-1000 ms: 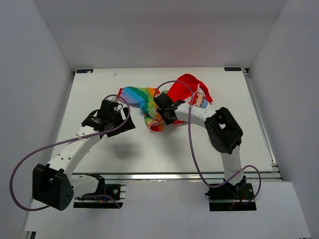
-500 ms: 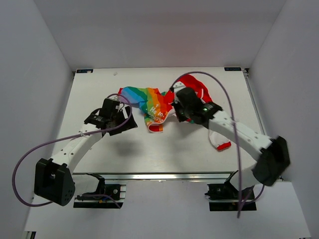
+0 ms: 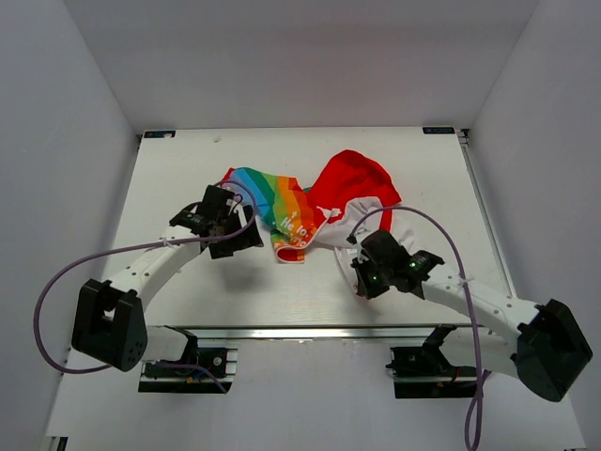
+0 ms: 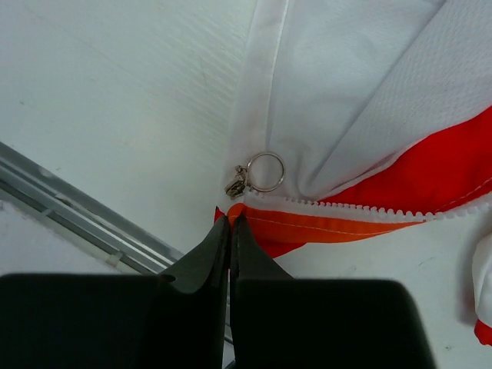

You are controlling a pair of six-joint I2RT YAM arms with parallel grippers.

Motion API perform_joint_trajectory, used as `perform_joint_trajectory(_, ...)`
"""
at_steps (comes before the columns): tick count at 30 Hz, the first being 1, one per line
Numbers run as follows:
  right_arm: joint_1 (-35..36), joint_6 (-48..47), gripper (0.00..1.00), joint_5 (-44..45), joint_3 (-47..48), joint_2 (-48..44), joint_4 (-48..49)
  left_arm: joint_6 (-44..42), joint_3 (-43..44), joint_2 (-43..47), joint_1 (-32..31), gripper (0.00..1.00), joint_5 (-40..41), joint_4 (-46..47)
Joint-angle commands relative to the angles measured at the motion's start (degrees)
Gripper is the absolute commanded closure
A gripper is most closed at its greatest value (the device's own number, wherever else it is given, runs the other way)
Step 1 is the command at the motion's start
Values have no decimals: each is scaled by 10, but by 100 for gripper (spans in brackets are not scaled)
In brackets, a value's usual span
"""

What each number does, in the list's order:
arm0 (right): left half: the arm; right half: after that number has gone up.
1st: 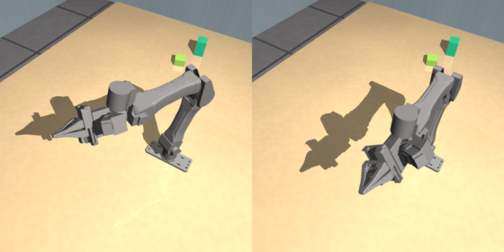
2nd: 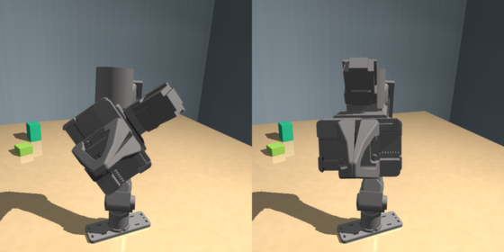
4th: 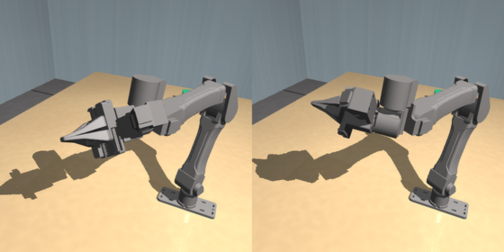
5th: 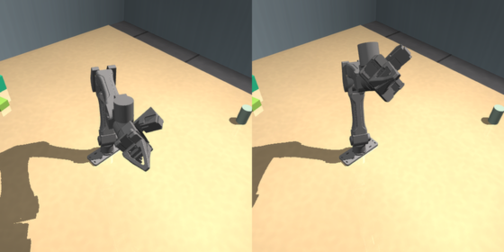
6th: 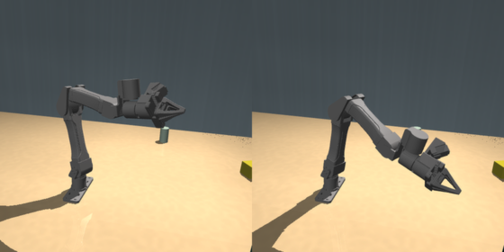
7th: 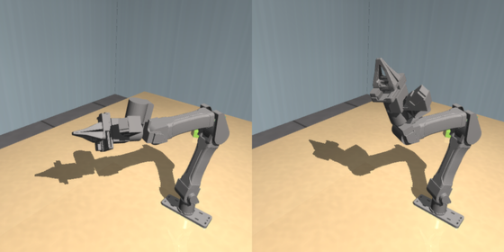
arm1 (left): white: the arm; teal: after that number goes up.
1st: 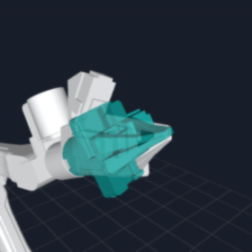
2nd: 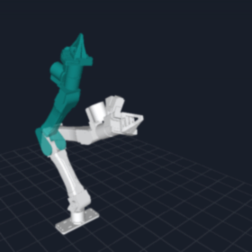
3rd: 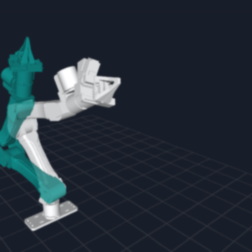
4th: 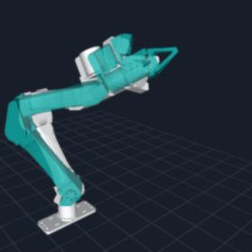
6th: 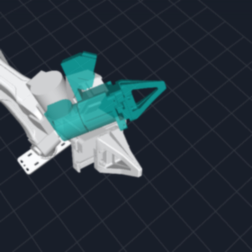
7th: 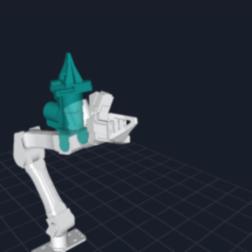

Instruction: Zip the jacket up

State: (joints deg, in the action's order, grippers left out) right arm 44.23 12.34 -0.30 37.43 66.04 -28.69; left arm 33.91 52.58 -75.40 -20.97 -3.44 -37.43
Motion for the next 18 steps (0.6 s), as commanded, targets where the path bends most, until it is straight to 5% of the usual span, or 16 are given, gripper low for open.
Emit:
perform_joint_trajectory(1,1,40,100,-2,-14,-74,55,-3,8,-13,-29,2,-25,18)
perform_joint_trajectory(9,0,102,100,141,52,-95,18,15,41,-110,-168,2,43,24)
perform_joint_trajectory(14,-2,130,100,186,113,-80,-2,73,19,-135,-192,2,77,60)
perform_joint_trajectory(18,-3,131,100,166,119,-93,21,110,48,-207,-191,13,99,98)
